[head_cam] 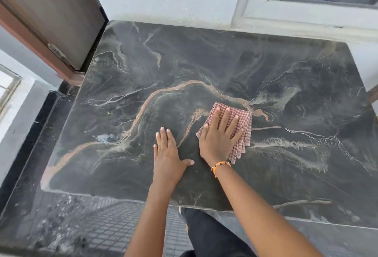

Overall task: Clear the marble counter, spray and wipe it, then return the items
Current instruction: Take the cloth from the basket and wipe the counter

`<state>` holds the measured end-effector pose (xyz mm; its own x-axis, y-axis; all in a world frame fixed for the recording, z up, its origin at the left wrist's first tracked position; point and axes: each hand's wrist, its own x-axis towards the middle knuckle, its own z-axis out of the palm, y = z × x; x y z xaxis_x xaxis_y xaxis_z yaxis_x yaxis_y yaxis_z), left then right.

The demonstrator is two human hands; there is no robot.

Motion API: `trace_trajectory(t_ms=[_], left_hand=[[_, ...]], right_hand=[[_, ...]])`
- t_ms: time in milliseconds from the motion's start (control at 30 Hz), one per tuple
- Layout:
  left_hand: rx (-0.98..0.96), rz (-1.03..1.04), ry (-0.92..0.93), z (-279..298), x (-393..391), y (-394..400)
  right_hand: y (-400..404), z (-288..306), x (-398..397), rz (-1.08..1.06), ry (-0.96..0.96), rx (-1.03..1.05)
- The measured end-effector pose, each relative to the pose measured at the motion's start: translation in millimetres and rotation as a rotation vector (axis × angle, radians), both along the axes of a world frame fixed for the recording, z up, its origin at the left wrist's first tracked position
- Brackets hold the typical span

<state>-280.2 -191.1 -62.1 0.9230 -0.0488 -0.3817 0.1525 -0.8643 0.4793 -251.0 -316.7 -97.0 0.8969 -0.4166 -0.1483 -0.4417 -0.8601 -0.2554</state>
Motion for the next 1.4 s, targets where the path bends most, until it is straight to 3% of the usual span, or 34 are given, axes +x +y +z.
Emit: trace_trajectory(t_ms=[200, 333, 500, 633, 800, 1033, 1400], left_hand=[[0.055, -0.068, -0.022, 3.5, 58.6, 10.1], [0.07, -0.093, 0.027, 1.1, 73.7, 22.1], [0.109, -0.113, 0.025, 0.4, 72.6, 22.7], [0.079, -0.13, -0.02, -0.5, 71.0, 28.3], [0.016, -0.139, -0.106, -2.1, 69.8, 61.5], [0.027, 0.018, -0.053, 1.3, 80.4, 125.1], [0.007, 0.243, -0.072, 0.0, 39.4, 196.3]], right_hand=[[14.0, 3.2, 104.3, 0.079, -0.023, 0.02], [21.2, 4.5, 149.5, 0.307, -0.032, -0.025], [21.8, 1.1, 158.0, 0.712, -0.041, -0.125], [14.6, 2.3, 132.3, 0.838, -0.041, -0.1], [6.3, 4.3, 58.2, 0.758, 0.009, -0.115], [63.1, 5.2, -38.2, 0.56, 0.053, -0.15], [164.3, 9.6, 100.4, 0.534, 0.076, 0.007]])
